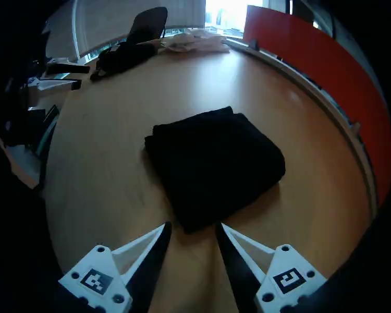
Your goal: Fold towel
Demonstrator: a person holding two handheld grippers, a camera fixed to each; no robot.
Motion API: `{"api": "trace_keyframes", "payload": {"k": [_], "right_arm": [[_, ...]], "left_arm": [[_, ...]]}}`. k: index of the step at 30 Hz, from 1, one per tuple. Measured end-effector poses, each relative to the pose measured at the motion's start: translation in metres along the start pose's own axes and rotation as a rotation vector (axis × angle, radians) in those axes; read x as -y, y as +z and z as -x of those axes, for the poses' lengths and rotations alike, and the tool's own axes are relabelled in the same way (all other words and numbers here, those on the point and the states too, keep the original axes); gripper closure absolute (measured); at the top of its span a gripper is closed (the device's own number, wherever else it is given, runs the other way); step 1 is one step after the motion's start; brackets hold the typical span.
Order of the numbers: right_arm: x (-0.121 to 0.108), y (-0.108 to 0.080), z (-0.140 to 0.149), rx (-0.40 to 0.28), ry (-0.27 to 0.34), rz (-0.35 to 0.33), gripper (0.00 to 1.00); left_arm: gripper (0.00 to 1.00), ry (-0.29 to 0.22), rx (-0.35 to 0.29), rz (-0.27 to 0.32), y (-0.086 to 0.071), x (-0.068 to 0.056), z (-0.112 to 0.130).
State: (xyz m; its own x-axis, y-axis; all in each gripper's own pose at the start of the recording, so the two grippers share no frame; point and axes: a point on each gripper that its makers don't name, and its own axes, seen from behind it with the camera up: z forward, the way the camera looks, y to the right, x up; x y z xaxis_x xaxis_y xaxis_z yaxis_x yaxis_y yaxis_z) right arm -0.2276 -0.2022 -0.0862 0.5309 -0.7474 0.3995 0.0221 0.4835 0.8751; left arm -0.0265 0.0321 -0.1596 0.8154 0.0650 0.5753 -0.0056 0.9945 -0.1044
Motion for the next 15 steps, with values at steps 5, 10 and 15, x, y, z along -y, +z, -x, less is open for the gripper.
{"api": "trace_keyframes", "payload": {"k": [5, 10, 15], "right_arm": [[-0.001, 0.002, 0.002, 0.002, 0.018, 0.011, 0.50], [-0.005, 0.002, 0.004, 0.005, 0.027, 0.032, 0.60], [-0.011, 0.002, 0.004, 0.001, 0.051, 0.054, 0.66]], "left_arm": [[0.01, -0.003, 0.000, 0.000, 0.000, 0.000, 0.000], [0.01, -0.004, 0.002, -0.001, 0.000, 0.001, 0.000], [0.01, -0.004, 0.001, -0.001, -0.001, 0.001, 0.000]]}}
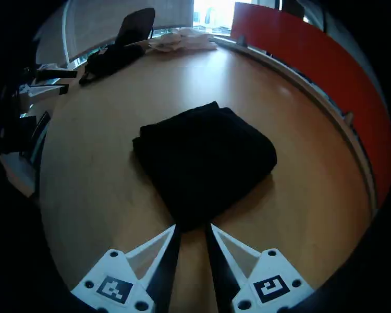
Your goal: Fold towel
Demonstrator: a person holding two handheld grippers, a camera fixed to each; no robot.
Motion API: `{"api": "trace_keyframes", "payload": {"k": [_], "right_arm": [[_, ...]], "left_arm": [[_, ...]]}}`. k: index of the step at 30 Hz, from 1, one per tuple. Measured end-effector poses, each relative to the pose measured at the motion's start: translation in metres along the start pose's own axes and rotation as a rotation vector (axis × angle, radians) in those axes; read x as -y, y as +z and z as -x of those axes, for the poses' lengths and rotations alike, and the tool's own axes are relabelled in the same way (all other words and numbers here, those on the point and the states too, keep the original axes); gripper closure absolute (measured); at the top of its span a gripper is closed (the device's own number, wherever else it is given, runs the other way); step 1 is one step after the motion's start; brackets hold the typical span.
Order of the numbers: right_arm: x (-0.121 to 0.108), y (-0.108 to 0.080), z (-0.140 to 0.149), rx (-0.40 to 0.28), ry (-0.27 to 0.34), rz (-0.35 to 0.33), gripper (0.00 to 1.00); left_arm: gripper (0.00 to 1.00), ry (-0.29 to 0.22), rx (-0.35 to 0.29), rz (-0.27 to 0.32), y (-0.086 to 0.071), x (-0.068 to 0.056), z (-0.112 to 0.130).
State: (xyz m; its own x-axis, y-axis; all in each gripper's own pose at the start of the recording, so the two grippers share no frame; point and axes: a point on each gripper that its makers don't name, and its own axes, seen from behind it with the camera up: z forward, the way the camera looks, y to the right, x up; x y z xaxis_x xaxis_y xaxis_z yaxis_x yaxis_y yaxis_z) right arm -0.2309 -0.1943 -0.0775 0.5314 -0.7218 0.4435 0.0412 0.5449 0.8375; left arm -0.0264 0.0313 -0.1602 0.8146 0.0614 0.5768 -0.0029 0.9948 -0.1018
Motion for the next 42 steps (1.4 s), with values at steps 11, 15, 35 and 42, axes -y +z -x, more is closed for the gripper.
{"api": "trace_keyframes", "payload": {"k": [11, 15, 35, 42], "right_arm": [[-0.001, 0.000, 0.001, -0.003, 0.008, -0.003, 0.92], [-0.001, 0.000, -0.001, -0.011, 0.006, -0.004, 0.95], [-0.018, -0.039, -0.069, -0.146, -0.004, 0.031, 0.97], [-0.025, -0.059, -0.110, -0.217, -0.027, 0.031, 0.97]], "left_arm": [[0.01, 0.005, -0.001, 0.005, -0.001, -0.002, 0.000], [0.01, 0.006, -0.003, 0.006, -0.001, -0.002, -0.001], [0.01, 0.000, -0.021, 0.017, 0.001, -0.002, -0.009], [0.01, 0.002, -0.032, 0.018, 0.000, 0.000, -0.016]]}}
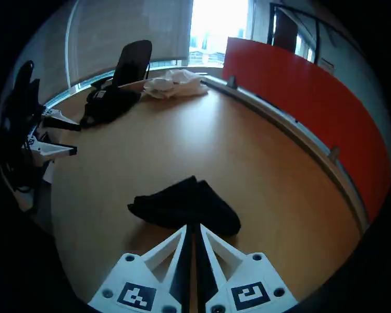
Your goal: Fold towel
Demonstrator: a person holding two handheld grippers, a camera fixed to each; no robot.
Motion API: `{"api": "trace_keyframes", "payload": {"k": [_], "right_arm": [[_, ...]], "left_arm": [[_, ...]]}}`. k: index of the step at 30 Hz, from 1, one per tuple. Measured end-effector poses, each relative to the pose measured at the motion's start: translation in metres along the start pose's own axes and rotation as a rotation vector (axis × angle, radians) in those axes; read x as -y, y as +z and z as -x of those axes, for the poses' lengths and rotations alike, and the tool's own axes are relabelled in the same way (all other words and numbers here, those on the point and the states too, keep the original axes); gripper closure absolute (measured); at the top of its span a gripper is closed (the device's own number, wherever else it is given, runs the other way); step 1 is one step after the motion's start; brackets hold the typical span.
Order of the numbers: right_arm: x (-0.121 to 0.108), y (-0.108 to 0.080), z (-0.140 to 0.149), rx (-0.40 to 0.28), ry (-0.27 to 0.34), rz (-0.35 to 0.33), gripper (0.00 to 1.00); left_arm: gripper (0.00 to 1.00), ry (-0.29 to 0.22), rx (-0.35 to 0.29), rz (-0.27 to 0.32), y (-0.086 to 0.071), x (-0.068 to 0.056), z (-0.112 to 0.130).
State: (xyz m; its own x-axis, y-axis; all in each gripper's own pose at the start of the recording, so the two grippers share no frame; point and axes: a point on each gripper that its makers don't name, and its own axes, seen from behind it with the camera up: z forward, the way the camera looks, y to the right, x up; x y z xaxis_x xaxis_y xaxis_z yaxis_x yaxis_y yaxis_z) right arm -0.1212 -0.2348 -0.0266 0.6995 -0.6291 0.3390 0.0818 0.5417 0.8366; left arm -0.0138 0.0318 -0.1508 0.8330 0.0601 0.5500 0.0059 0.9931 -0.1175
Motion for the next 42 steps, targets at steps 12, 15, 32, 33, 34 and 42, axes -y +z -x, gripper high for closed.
{"api": "trace_keyframes", "payload": {"k": [12, 15, 32, 33, 34, 42], "right_arm": [[-0.020, -0.023, -0.072, -0.117, -0.038, 0.027, 0.97], [-0.027, -0.030, -0.084, -0.135, -0.043, 0.039, 0.97], [-0.072, -0.065, -0.083, -0.149, -0.025, 0.092, 0.97], [-0.074, -0.067, -0.081, -0.148, -0.025, 0.095, 0.97], [-0.077, -0.069, -0.079, -0.146, -0.023, 0.098, 0.97], [-0.103, -0.090, -0.059, -0.123, -0.005, 0.128, 0.97]], "left_arm": [[0.01, 0.013, -0.024, 0.010, 0.000, 0.001, -0.015], [0.01, 0.007, -0.029, 0.012, 0.000, 0.000, -0.018], [0.02, 0.015, -0.055, 0.036, 0.008, -0.009, -0.034], [0.02, 0.016, -0.055, 0.036, 0.009, -0.009, -0.034], [0.02, 0.015, -0.055, 0.035, 0.010, -0.009, -0.034], [0.01, 0.007, -0.051, 0.023, 0.012, -0.006, -0.035]]}}
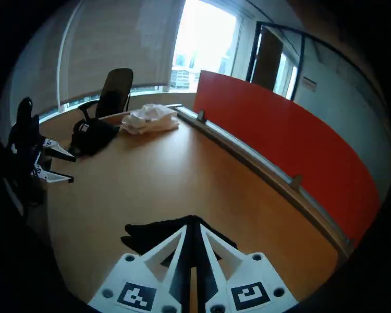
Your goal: Fold towel
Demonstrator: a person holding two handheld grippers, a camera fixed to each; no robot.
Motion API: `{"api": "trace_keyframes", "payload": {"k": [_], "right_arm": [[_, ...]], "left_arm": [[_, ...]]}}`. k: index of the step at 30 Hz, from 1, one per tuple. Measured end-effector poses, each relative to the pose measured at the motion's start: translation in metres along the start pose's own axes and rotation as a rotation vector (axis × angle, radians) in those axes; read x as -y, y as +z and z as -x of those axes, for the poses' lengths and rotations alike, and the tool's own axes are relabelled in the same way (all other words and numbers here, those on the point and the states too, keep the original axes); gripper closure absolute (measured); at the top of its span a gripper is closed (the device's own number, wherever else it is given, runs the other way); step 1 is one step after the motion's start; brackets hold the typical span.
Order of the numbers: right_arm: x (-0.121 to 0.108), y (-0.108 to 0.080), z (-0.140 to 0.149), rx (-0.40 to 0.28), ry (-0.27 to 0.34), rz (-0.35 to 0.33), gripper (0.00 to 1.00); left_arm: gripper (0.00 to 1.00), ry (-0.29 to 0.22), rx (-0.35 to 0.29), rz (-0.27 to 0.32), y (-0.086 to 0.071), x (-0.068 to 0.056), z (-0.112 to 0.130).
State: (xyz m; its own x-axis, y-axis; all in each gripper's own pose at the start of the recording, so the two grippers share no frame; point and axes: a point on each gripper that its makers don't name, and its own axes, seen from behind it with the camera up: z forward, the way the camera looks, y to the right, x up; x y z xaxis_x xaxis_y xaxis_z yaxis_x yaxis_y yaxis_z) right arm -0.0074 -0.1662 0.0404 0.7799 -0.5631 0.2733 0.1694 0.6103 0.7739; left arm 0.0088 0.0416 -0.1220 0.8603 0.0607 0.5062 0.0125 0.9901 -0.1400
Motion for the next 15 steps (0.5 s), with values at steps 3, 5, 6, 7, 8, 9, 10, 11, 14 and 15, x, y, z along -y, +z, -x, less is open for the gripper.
{"api": "trace_keyframes", "payload": {"k": [3, 5, 6, 7, 8, 9, 10, 11, 14, 15], "right_arm": [[-0.012, -0.008, 0.008, 0.011, 0.004, 0.017, 0.97], [-0.021, -0.014, 0.013, 0.018, 0.009, 0.028, 0.97], [-0.024, -0.017, 0.016, 0.022, 0.011, 0.033, 0.97], [-0.029, -0.020, 0.019, 0.026, 0.013, 0.038, 0.97], [-0.033, -0.022, 0.021, 0.031, 0.015, 0.043, 0.97], [-0.037, -0.025, 0.024, 0.035, 0.018, 0.048, 0.97], [-0.041, -0.028, 0.027, 0.039, 0.020, 0.053, 0.97], [-0.045, -0.031, 0.030, 0.044, 0.023, 0.058, 0.97], [-0.058, -0.039, 0.039, 0.056, 0.033, 0.074, 0.97], [-0.062, -0.042, 0.042, 0.060, 0.036, 0.079, 0.97]], "left_arm": [[0.01, -0.001, 0.005, -0.004, 0.001, 0.002, 0.000], [0.01, 0.001, 0.008, -0.007, 0.002, 0.003, 0.001], [0.01, 0.003, 0.009, -0.008, 0.002, 0.003, 0.001], [0.01, 0.005, 0.011, -0.009, 0.002, 0.004, 0.001], [0.01, 0.006, 0.012, -0.010, 0.002, 0.004, 0.000], [0.01, 0.008, 0.013, -0.011, 0.003, 0.004, 0.000], [0.01, 0.009, 0.014, -0.012, 0.003, 0.004, 0.000], [0.01, 0.010, 0.015, -0.012, 0.003, 0.005, 0.000], [0.01, 0.010, 0.017, -0.013, 0.003, 0.005, -0.001], [0.01, 0.010, 0.018, -0.013, 0.003, 0.004, -0.001]]}}
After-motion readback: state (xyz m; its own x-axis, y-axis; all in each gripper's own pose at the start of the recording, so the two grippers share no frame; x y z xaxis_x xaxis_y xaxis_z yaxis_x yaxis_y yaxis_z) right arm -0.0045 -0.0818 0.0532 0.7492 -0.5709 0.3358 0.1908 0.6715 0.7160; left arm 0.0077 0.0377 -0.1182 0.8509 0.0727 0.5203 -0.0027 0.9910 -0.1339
